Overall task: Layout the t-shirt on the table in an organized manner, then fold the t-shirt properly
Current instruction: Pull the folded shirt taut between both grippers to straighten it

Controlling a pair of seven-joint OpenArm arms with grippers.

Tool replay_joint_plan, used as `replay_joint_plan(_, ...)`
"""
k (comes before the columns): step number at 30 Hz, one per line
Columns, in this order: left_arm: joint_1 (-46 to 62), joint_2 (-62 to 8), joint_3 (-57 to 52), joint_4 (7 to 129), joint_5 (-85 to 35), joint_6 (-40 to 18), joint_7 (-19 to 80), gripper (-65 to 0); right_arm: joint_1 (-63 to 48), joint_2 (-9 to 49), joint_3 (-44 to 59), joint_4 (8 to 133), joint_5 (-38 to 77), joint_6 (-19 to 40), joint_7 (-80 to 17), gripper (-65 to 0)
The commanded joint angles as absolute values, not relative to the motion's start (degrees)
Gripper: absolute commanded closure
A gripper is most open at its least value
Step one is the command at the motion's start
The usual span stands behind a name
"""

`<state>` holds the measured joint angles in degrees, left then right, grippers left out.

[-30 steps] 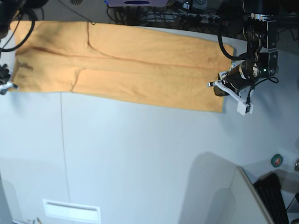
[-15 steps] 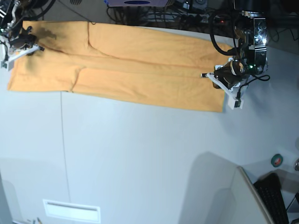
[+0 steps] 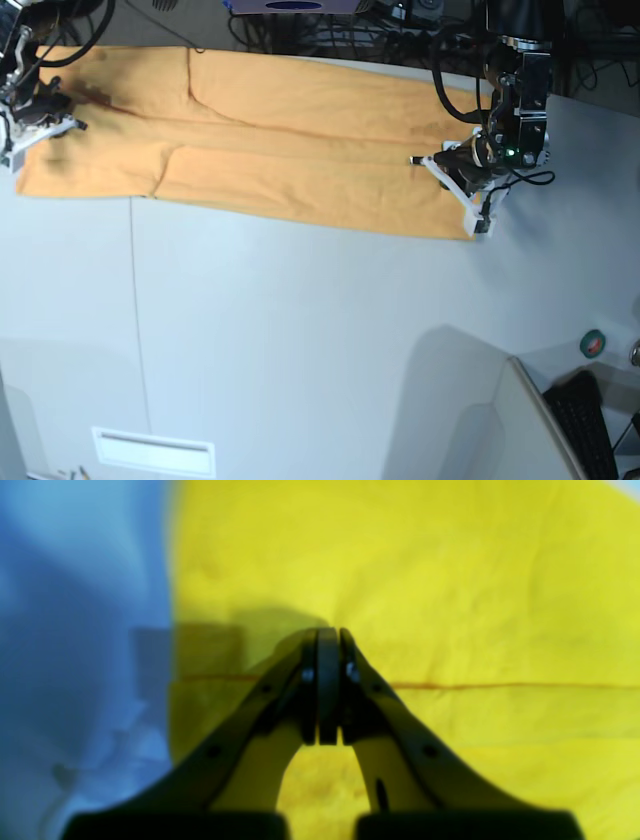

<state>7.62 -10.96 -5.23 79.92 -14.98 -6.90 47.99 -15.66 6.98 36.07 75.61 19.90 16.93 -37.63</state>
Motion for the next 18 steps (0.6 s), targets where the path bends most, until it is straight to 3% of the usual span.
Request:
replay_joint_plan(1,6.73,-11.38,-4.88,78.64,-13.85,-6.99,48.57,0.0,-14.46,8.4,36.26,74.24,19.56,16.75,-37.67,0.0)
replay_joint_plan(13,-7.34,-11.12,-3.65,61.23,-11.56,-6.99,41.45,0.0,2.86,13.85,36.09,57.98,19.47,16.75,-36.97,0.0)
replay_joint_plan(18,-13.32,-11.12,0.04,56.84,-11.82,-6.99,41.36,0.0,8.4,14.29,36.18,54.64,11.47,16.75,-33.89,0.0)
